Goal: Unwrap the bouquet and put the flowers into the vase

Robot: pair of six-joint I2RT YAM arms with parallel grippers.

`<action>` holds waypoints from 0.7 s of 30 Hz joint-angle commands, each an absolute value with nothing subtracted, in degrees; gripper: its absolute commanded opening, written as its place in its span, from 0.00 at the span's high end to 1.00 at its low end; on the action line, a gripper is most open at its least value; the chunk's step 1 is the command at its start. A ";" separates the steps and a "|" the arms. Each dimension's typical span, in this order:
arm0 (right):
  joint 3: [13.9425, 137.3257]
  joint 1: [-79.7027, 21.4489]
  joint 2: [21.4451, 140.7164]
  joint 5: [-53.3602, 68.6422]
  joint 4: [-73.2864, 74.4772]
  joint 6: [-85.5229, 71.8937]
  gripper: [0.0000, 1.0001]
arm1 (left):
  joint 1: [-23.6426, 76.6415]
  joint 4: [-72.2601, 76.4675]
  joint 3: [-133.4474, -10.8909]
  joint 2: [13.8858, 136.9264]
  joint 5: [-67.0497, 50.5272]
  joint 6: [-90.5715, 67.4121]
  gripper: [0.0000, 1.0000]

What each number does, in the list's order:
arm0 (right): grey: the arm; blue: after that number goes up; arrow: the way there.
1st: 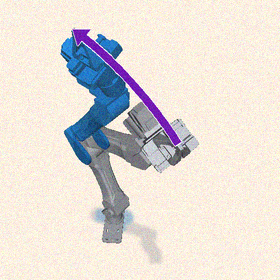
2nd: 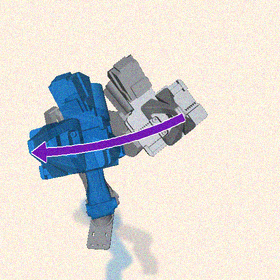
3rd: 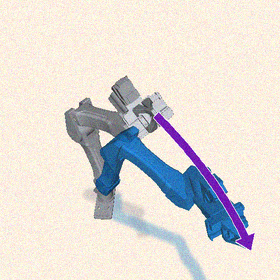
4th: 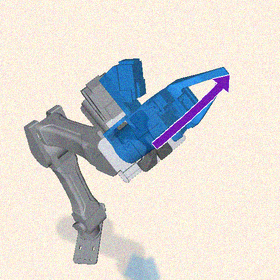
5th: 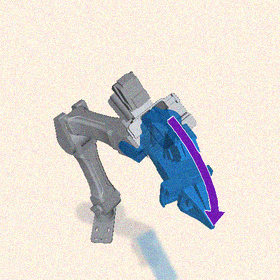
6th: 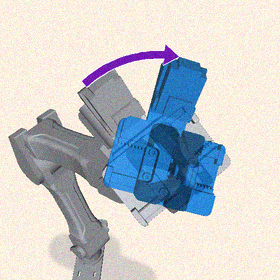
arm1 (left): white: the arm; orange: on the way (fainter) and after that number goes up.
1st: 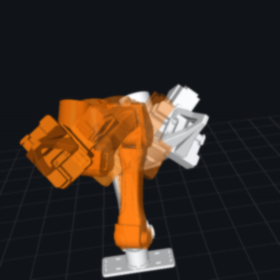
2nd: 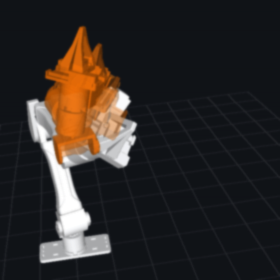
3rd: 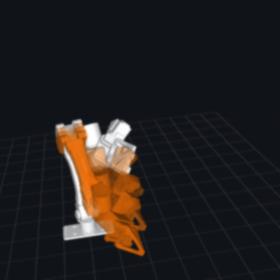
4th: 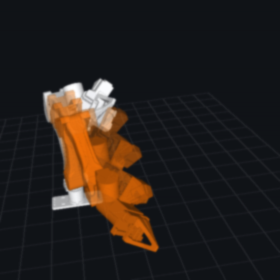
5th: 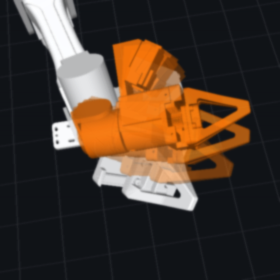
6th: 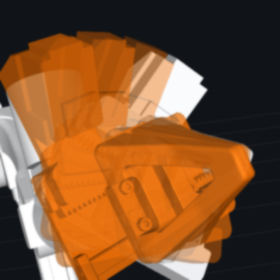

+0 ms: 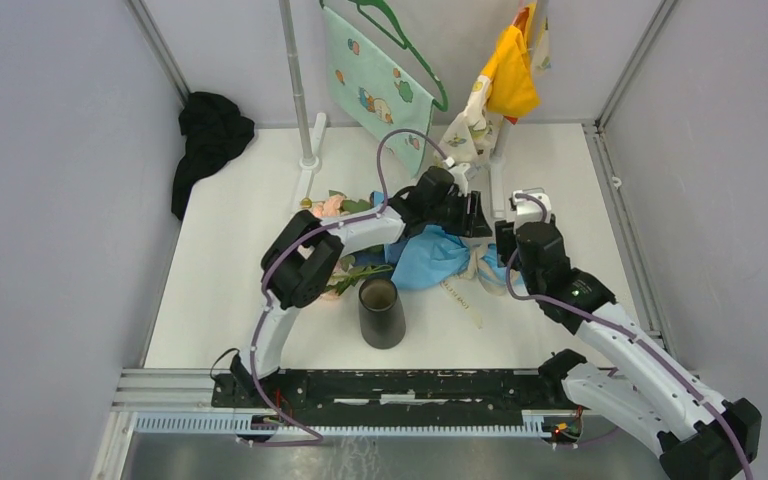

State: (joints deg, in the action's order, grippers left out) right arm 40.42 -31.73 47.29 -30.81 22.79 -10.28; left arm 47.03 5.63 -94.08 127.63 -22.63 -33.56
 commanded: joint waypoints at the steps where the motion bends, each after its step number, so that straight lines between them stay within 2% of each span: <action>1: 36.60 -32.11 48.18 -21.17 17.44 -11.52 0.36 | 46.75 4.35 -88.24 114.12 -15.39 -30.66 0.42; 7: 34.22 -33.28 51.11 -15.40 14.77 -10.87 0.43 | 46.79 0.44 -78.17 103.56 -5.25 -30.27 0.42; 12: 30.86 -34.76 53.85 -10.71 11.11 -11.38 0.51 | 46.97 -5.04 -75.85 98.13 2.56 -29.11 0.41; 21: 27.97 -36.11 61.80 -10.63 6.08 -13.03 0.63 | 46.98 -6.91 -75.11 96.50 3.24 -27.91 0.37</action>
